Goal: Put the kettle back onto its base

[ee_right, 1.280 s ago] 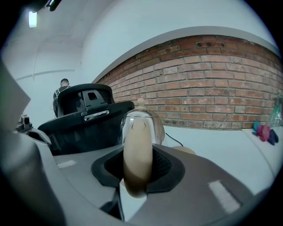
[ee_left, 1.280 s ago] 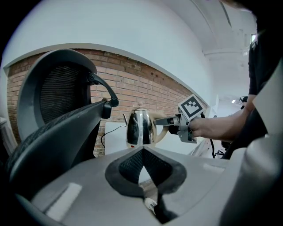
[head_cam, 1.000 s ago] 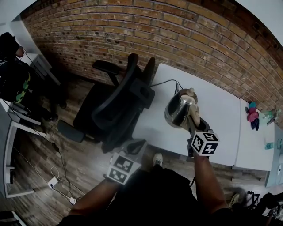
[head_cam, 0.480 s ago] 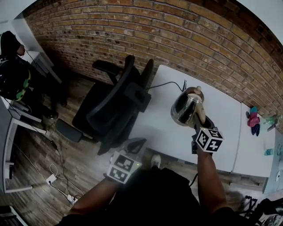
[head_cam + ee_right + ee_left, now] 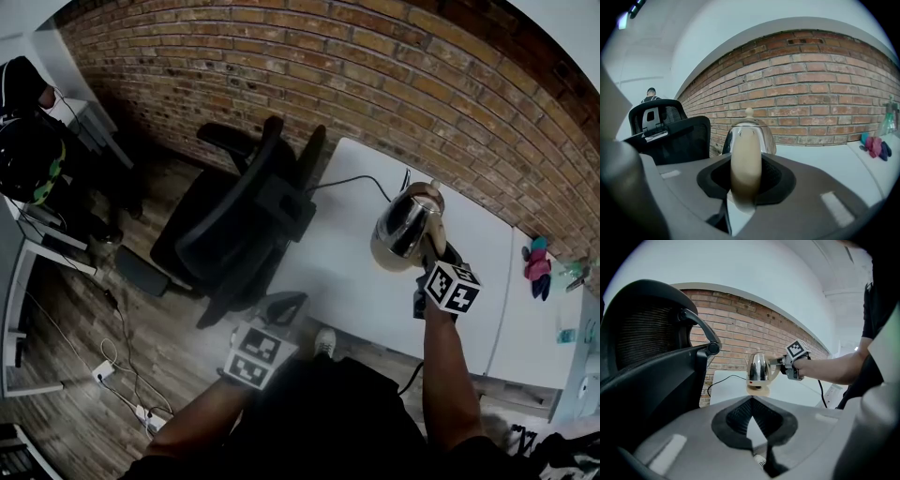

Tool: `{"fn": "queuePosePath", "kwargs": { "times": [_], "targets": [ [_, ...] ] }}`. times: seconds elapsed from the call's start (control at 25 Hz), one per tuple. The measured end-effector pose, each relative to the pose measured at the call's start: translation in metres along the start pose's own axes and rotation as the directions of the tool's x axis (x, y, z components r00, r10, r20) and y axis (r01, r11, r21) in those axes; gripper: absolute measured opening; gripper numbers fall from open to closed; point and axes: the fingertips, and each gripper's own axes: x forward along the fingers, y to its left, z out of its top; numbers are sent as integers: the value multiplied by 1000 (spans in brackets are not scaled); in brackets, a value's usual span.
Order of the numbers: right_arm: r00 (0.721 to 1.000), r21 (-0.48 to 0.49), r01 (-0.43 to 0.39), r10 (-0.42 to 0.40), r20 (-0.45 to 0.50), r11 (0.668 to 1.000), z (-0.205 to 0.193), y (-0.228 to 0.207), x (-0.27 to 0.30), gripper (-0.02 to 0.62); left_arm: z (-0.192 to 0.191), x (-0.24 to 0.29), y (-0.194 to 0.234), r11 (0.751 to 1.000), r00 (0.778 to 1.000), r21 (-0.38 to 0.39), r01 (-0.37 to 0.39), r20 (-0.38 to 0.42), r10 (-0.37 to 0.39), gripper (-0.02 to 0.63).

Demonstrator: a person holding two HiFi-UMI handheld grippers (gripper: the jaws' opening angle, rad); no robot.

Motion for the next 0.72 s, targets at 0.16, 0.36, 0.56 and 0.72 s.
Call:
{"fn": "queuePosePath", "kwargs": {
  "times": [0.16,0.36,0.56,0.72],
  "targets": [
    [1000,8,17,-17,-8,1000,1,-11,6,123,-1,4,2,1000,1000,-11,-9,-2,9,0],
    [999,29,37,-37,-18,999,-1,-23,11,123,-6,10,1,1000,1000,-18,-9,-16,8,0],
    [998,56,53,-51,-30,997,-4,-33,13,123,-4,14,0,1000,1000,-21,-9,-18,9,0],
    [998,61,51,-49,-30,997,-3,-34,14,123,-4,16,0,1000,1000,-22,-9,-20,8,0]
  ]
}}
